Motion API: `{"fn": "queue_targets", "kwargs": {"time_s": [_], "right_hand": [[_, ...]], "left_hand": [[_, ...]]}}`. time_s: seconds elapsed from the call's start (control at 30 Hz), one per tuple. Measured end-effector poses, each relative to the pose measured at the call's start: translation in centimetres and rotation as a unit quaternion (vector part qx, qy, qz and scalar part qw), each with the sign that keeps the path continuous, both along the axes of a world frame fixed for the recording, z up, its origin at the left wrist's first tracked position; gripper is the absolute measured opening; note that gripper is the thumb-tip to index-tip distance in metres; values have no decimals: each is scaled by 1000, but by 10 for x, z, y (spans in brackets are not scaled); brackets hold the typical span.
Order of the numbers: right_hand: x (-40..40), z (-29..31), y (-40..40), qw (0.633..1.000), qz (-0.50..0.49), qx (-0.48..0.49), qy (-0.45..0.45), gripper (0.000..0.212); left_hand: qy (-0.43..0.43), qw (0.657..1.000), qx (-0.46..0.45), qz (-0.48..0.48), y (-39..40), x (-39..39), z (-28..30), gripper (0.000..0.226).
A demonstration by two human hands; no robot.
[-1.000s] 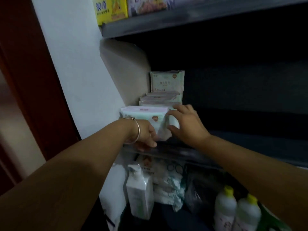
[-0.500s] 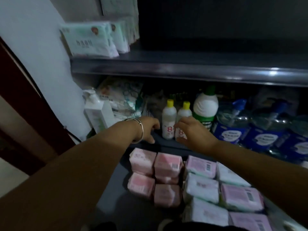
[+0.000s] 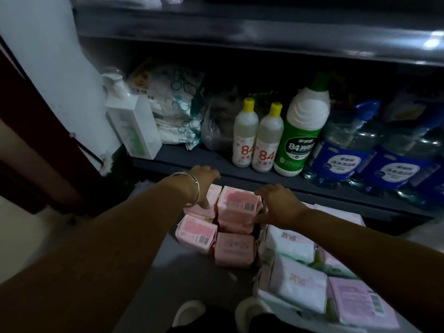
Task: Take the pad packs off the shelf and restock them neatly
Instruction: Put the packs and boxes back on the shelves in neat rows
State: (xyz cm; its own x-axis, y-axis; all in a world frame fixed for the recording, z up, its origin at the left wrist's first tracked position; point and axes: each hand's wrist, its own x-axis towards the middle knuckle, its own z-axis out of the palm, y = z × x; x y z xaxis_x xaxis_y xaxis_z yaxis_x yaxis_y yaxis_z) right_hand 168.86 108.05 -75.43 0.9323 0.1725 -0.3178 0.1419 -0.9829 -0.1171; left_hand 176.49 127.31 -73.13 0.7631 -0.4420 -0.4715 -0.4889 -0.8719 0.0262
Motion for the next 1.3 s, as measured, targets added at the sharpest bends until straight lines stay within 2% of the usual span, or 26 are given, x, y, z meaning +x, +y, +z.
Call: {"fn": "queue_targets", "kwargs": {"time_s": [0.13,0.3,0.37,0.47,0.53,0.6,0.7,0.83,0.97,1.17,1.3], "right_hand": [[29,-36,16,999,-15,-32,17,80],[49,-72,29,997,-42,-63,-20,77],[51,-80,32,994,-43,-92,-45,71],[52,-88,33,990,-25,-119,-67,66],[52,-89,34,990,-17,-119,-75,65],[52,-89,35,992,-20,-105,-70,67],[51,-78,38,997,-37,-48,-39,73],[50,-41,35,994,-87,65,-8,82],[41,26,29,988,-95,118,-29,89],[16,140,15,976,-94,154,-122,75],[7,204,-2,964,-96,189,-159,57]], "left_hand": [[-19,998,59,1,9,17,-38,94],[-55,994,89,-23,7,31,-79,93],[-95,990,99,-31,6,31,-89,84],[-158,981,106,-43,5,29,-95,55],[-176,976,116,-53,4,29,-100,50],[-163,977,124,-54,5,30,-105,58],[-108,984,133,-56,9,37,-101,81],[-40,995,95,-15,18,41,-52,86],[-40,997,64,-19,24,36,21,79],[-72,997,5,-9,18,11,147,65],[-84,994,-64,-12,12,4,215,56]]}}
